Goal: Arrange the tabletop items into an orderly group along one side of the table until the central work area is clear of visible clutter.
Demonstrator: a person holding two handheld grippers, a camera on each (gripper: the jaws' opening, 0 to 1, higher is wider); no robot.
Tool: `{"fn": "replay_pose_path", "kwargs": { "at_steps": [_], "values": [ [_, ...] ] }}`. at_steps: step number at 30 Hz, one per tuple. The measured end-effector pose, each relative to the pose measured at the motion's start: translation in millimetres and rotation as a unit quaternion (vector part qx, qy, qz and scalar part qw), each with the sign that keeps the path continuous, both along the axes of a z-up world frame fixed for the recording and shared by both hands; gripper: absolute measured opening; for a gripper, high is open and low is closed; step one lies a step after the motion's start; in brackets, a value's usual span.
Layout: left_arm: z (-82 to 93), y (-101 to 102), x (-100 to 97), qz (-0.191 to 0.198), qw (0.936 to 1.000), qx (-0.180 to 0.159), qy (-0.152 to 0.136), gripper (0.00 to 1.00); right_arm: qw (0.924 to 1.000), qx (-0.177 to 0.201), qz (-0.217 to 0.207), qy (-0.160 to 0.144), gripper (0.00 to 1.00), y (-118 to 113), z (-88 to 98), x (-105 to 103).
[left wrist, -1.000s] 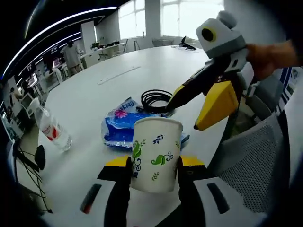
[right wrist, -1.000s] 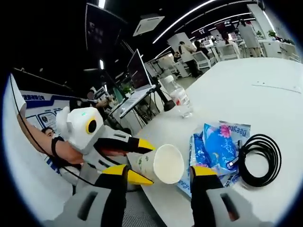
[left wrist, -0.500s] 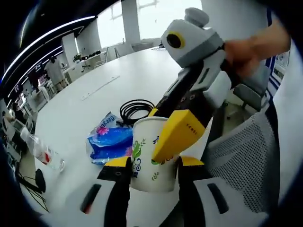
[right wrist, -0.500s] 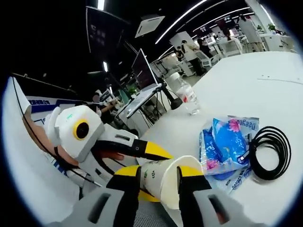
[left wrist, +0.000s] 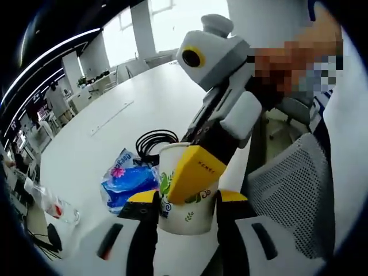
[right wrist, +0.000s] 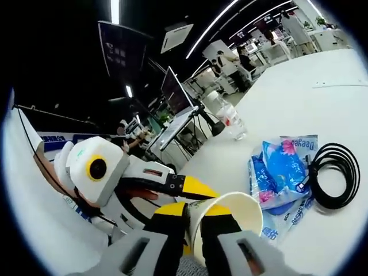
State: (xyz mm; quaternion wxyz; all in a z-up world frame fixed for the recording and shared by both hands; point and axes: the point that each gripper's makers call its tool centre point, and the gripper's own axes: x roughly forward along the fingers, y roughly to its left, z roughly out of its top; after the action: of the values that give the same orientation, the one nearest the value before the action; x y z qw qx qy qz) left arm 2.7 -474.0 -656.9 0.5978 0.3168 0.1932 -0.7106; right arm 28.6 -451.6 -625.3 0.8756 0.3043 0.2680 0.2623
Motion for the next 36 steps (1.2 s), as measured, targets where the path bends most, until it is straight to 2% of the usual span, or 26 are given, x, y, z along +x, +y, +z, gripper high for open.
{"fn": "replay_pose_path", "kwargs": {
  "at_steps": [8,14,19,28,36],
  "values": [
    [-0.3,-2,4.8,-0.001,1.0,0.003,-0.002,0.39,0.9999,0.002,-0.013,0.005,0.02,-1,-2.8,2],
    [1.2,-7,13.2,0.015,0.9999,-0.003,0.007,0.37,0.9991,-0.04,-0.007,0.009,0.0,-8,-11.9,2],
    [1.1,-10,20.3,0.029,0.9994,-0.009,0.013,0.36,0.999,-0.036,-0.024,0.011,0.0,-22,-10.0,6],
    [9.6,-12,31.2,0.065,0.9965,-0.028,0.043,0.36,0.9983,-0.039,-0.041,0.014,0.0,-40,-9.0,6],
    [12.4,-11,42.1,0.084,0.9944,-0.036,0.053,0.35,0.998,-0.039,-0.045,0.021,0.0,-45,-11.6,2]
  ]
}}
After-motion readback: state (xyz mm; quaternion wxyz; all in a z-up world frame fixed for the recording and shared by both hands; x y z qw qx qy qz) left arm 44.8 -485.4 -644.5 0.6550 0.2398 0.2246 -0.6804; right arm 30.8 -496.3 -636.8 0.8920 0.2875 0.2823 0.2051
